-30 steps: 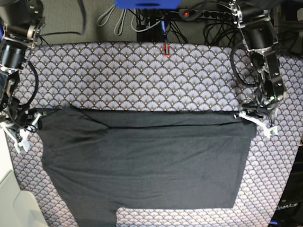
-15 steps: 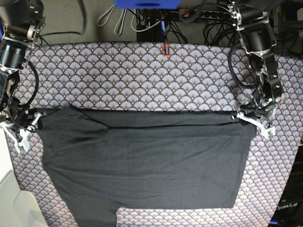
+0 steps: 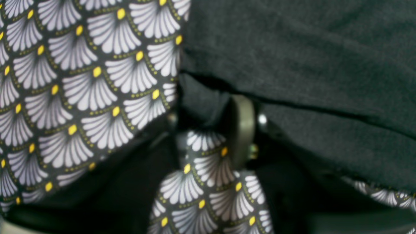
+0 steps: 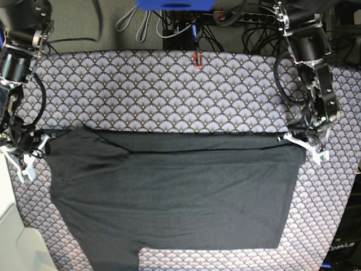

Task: Fold the T-shirt properly
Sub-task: 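Hold the folded collar edge with both grippers, adjusting the right gripper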

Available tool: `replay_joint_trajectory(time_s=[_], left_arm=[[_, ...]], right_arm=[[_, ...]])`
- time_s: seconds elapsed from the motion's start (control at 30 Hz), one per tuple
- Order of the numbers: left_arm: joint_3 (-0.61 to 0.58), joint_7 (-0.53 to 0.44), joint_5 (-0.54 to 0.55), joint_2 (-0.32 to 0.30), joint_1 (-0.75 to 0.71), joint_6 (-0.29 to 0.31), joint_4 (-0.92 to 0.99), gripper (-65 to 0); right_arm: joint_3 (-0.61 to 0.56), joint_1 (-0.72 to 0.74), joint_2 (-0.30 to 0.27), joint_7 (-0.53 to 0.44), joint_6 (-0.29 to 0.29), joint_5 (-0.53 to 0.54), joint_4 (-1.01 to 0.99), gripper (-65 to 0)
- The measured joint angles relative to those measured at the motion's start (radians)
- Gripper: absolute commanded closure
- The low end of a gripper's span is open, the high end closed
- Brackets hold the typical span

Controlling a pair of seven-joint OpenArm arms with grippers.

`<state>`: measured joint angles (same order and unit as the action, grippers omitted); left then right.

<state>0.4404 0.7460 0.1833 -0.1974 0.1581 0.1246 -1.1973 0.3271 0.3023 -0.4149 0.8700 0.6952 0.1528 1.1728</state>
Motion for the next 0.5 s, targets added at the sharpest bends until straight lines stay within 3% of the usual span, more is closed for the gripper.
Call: replay_joint_trajectory(time_s=[0.2,0.3,0.5], left_arm=[[0.0,0.0,0.0,-0.002,0.0,0.0,0.0,-11.7],[0.0,-0.003,0.0,-0.002,0.0,0.0,0.0,-0.2],[0.0,-0.003,0.0,-0.002,0.0,0.0,0.0,-0.6]], right_arm=[[0.0,0.0,0.0,0.0,0.0,0.0,0.0,-24.8],[0.0,0.002,-0.002,0.0,0.0,0.0,0.0,-25.0],[0.005,0.002,-0.02,-0.002,0.0,0.0,0.0,-24.9]])
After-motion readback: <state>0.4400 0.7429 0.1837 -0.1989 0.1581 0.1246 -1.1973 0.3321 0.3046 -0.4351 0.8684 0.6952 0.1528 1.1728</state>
